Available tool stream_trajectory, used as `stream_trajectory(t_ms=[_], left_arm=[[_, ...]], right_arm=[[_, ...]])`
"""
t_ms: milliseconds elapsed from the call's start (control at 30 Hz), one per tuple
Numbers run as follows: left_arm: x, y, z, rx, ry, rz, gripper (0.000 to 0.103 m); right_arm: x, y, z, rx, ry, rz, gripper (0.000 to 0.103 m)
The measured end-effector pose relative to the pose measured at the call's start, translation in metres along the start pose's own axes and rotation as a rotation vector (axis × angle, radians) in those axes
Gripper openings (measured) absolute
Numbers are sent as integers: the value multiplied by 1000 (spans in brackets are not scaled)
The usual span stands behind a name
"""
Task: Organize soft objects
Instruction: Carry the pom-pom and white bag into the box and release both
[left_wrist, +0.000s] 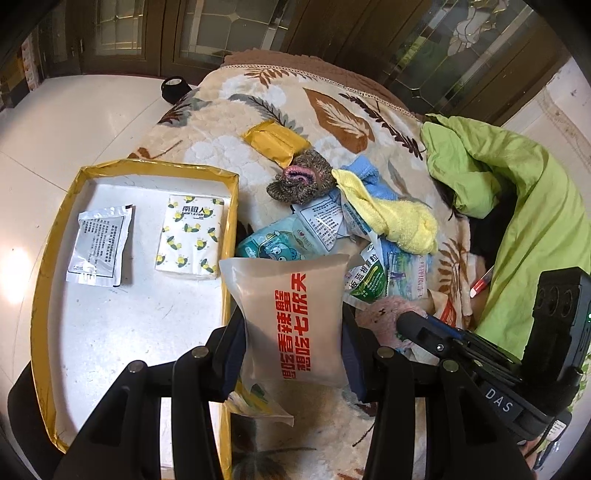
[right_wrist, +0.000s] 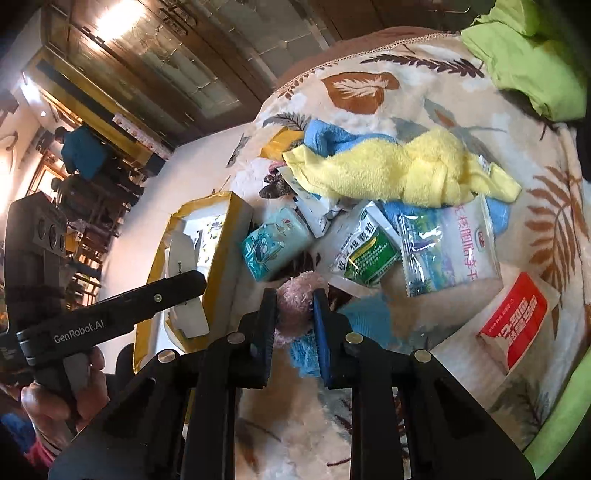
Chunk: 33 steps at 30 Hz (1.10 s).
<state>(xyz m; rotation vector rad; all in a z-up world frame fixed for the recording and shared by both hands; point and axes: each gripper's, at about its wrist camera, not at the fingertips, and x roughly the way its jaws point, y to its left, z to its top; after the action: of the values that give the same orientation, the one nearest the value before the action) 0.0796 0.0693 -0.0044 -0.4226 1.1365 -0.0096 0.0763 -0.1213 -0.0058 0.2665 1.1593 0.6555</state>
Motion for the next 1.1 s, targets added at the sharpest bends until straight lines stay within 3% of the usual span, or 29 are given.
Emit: stream_trajectory(t_ms=[133,333,400,467,533,567,633,767,800,833,1100], left_arm=[[2,4,-2,-5,8,3,47],[1,13,-1,-10,11,8,47],[0,15,0,-16,8,10,47],[-1,17,1,-21,7,7,47],[-1,17,1,-21,9,6,47],[-1,17,0,-20,10,6,47],[-2,19,0,-20,11,4,47],[-7,24,1,-26,4,2,47],[-8,26,1,-29,3,2,47],[-10,28,1,-33,0,2,47],[-36,54,2,-77,-38,-15,47]], right_arm=[[11,-1,-4,20,26,22,19],[53,-3,-16,3,183,4,21],[48,2,-14,-32,158,-27,23],[41,9,-9,-72,129,-53,29],[37,15,-4,-97,125,-46,51],[36,17,-1,-108,122,-51,55],[40,20,3,-120,124,-70,56],[62,29,-3,-145,214,-111,56],[67,32,-6,-166,225,-129,44],[69,36,-8,-186,207,-143,16],[37,47,10,-153,71,-36,16]])
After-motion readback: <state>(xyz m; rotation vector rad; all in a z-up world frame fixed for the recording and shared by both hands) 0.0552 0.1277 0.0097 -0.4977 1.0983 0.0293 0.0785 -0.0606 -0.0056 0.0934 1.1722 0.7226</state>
